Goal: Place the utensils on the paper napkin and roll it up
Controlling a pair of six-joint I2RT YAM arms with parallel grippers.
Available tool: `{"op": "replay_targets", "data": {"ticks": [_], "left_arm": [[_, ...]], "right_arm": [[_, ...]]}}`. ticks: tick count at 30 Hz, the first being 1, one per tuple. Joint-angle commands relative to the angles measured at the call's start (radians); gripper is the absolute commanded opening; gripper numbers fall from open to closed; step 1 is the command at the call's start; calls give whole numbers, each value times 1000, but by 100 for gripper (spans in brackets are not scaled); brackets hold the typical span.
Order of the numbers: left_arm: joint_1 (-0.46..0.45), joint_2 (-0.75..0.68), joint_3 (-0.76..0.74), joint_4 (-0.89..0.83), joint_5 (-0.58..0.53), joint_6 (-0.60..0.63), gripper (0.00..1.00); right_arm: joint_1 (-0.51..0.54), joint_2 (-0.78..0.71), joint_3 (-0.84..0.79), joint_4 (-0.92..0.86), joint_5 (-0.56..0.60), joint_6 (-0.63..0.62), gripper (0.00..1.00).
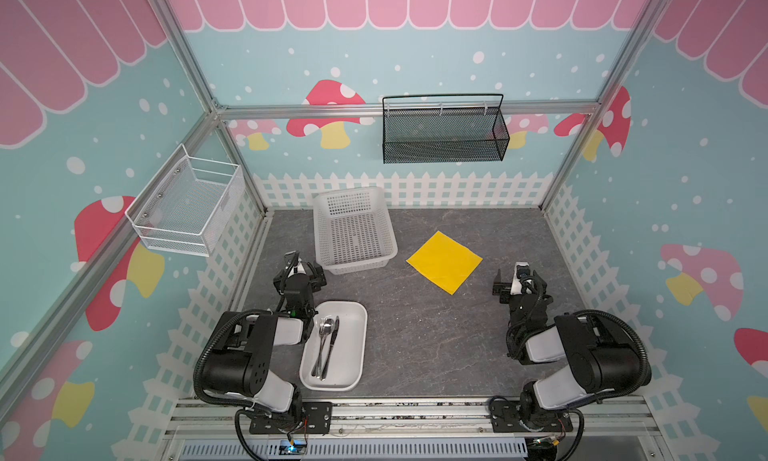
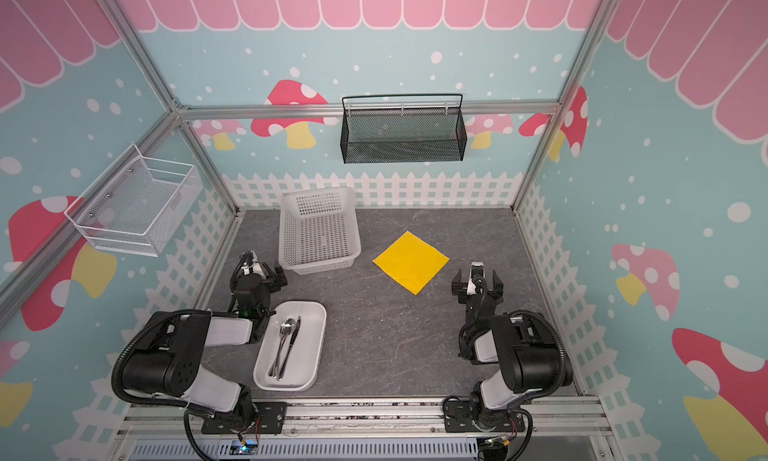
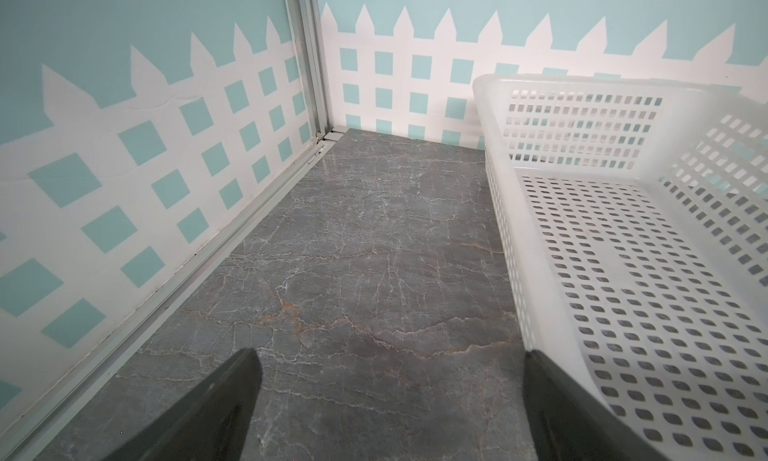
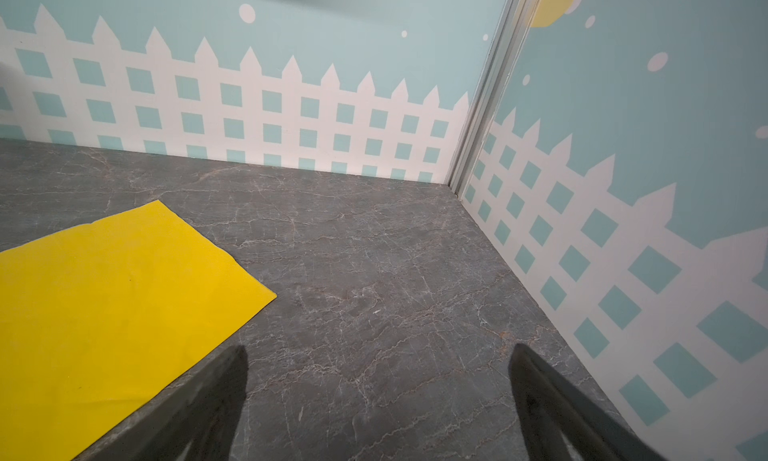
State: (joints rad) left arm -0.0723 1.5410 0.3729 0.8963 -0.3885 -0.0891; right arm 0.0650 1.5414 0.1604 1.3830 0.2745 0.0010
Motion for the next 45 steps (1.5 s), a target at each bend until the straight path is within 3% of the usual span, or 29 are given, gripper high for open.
{"op": "replay_targets", "data": {"ticks": [1,9,12,14,16,18,20,22,25,28,30,35,45], "left_arm": [[0,2,6,26,8,20,100],[-1,-81,-86,123,19,25,100],[0,-221,-86,-23,5,1,100],[2,-318,-50,-189,-8,-47,100],[3,-387,-18,-317,5,-113,100],[2,-444,2,-393,23,-219,100],[3,-495,13,-465,45,-412,100],[11,-513,22,-449,218,-475,100],[10,-465,117,-534,531,-506,97],[-9,-376,225,-660,708,-524,95],[-29,-330,290,-780,730,-520,94],[-88,-259,363,-893,805,-482,93],[-183,-20,702,-1144,773,-408,93]], "right_arm": [[-2,-1,10,21,12,-7,99],[-2,-19,-9,42,-80,-43,99],[-2,-60,-16,23,-81,-42,99],[-2,-132,8,-102,-97,-42,99],[-2,-230,94,-380,-95,18,99],[-2,-282,157,-547,-113,80,99],[-2,-336,200,-681,-193,107,100],[-2,-384,245,-804,-261,205,100],[-2,-416,276,-894,-503,240,99],[-2,-416,273,-895,-698,325,98],[-2,-404,277,-900,-776,374,98],[-1,-364,291,-907,-913,438,98],[2,-314,292,-903,-942,509,98]]}}
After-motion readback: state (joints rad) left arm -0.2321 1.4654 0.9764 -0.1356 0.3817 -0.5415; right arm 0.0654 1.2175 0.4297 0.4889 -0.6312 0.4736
